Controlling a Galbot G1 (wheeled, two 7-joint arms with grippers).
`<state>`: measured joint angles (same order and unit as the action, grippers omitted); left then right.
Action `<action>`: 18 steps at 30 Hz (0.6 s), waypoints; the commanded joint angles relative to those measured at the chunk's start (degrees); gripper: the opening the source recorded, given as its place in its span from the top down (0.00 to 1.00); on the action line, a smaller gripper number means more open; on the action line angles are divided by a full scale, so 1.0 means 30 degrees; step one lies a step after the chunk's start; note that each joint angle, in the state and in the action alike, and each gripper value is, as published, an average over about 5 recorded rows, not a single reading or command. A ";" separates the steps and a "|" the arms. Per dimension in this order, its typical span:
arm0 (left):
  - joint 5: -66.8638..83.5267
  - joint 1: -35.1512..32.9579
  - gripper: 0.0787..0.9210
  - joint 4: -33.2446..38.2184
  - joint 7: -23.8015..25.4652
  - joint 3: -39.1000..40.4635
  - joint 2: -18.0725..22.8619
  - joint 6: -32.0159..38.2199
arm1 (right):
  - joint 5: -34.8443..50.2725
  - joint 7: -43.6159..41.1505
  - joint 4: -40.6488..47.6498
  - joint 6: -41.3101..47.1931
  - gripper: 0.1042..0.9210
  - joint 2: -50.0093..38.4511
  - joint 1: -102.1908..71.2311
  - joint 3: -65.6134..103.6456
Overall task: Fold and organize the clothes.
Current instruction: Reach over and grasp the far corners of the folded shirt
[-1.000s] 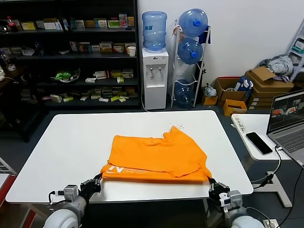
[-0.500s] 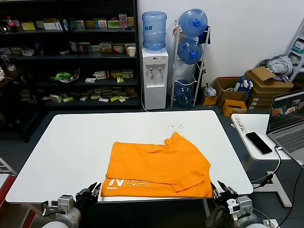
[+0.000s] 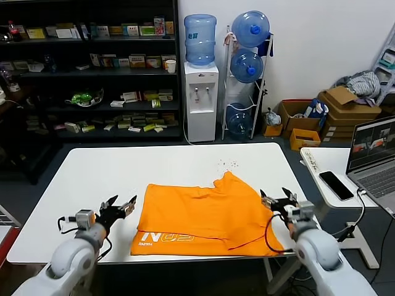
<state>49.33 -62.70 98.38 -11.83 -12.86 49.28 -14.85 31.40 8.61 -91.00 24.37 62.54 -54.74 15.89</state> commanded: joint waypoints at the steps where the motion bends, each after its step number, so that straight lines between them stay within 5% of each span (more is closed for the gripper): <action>1: 0.0468 0.8028 0.13 -0.8408 0.1816 0.4671 0.2507 0.0122 | -0.0757 -0.1004 0.9060 0.0052 0.12 0.3363 0.7570 -0.3067; 18: 0.0392 0.7922 0.12 -0.9000 0.1148 0.5198 0.3086 -0.0924 | -0.1536 -0.2057 1.0745 0.0258 0.12 0.4420 0.7425 -0.3626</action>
<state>50.33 -43.22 76.17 -8.81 -0.28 56.93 -16.65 27.99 3.79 -65.05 24.42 73.23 -36.59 6.96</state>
